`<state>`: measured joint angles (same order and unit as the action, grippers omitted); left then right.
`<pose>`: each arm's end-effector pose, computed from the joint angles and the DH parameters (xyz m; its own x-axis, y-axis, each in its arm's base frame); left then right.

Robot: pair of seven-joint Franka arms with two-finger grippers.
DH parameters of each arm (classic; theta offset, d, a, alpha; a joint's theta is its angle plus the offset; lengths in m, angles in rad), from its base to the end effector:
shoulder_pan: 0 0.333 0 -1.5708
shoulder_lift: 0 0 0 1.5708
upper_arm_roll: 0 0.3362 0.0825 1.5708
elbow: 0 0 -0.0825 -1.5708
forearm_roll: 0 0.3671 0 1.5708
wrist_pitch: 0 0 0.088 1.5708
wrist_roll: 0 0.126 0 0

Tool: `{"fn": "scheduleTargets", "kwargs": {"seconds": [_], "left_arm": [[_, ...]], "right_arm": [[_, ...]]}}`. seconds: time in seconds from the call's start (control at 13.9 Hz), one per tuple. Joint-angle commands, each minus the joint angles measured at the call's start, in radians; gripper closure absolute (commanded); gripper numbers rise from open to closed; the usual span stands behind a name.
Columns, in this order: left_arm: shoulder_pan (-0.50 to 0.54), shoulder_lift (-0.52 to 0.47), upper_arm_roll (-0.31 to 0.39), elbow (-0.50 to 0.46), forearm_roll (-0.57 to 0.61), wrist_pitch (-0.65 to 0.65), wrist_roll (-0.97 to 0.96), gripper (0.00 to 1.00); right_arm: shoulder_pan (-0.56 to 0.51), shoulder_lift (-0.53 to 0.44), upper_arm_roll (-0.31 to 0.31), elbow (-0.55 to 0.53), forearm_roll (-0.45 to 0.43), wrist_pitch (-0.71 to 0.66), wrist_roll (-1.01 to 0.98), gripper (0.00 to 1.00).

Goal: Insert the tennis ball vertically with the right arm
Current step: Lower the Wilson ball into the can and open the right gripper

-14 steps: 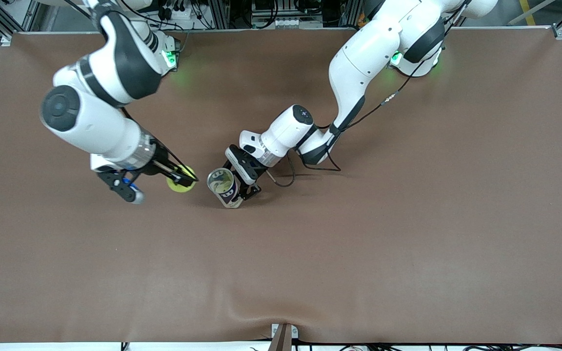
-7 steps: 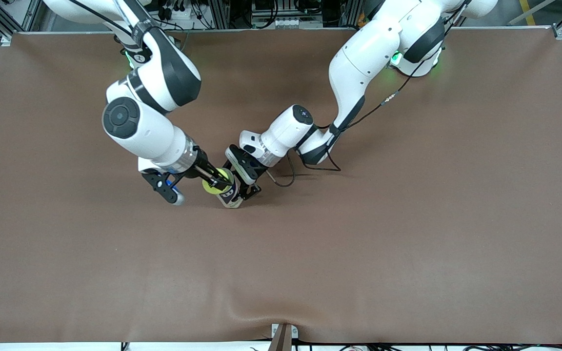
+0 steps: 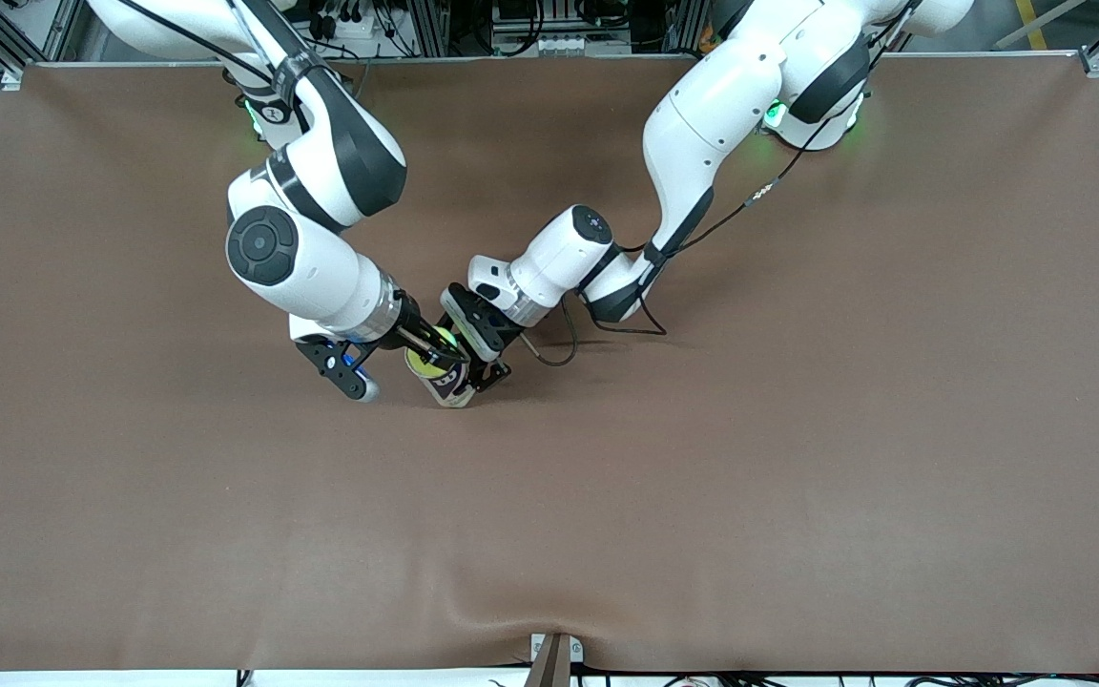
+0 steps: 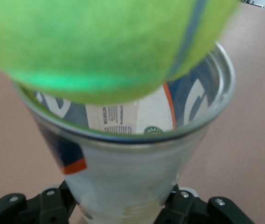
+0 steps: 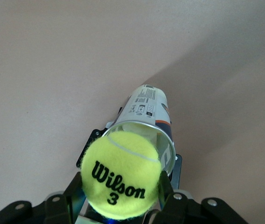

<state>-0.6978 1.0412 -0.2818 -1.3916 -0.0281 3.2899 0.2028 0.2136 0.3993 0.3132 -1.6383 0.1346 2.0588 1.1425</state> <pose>0.5037 -0.6074 0.2077 0.4295 -0.4637 0.7749 -0.8104 -0.5766 0.1041 0.5791 0.3196 0.4078 0.7553 -0.6223 -0.2059 -0.6509 -0.7490 -0.1238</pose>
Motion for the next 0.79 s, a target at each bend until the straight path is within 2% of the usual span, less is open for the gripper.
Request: {"fn": "scheduleTargets", "kwargs": {"seconds": [0.0, 0.07, 0.14, 0.72], "left_arm": [[-0.017, 0.02, 0.015, -0.012, -0.029, -0.026, -0.009, 0.23], [-0.017, 0.02, 0.015, -0.012, -0.029, -0.026, -0.009, 0.23], [-0.017, 0.02, 0.015, -0.012, -0.029, -0.026, -0.009, 0.23], [-0.017, 0.022, 0.015, -0.012, -0.029, -0.026, -0.009, 0.19]], "right_arm": [[-0.014, -0.007, 0.009, -0.006, 0.0, -0.008, 0.011, 0.3], [-0.016, -0.008, 0.009, -0.006, 0.0, -0.008, 0.011, 0.18], [-0.016, -0.008, 0.009, -0.006, 0.0, -0.008, 0.011, 0.0], [-0.04, -0.017, 0.009, -0.003, 0.0, -0.017, -0.001, 0.0]]}}
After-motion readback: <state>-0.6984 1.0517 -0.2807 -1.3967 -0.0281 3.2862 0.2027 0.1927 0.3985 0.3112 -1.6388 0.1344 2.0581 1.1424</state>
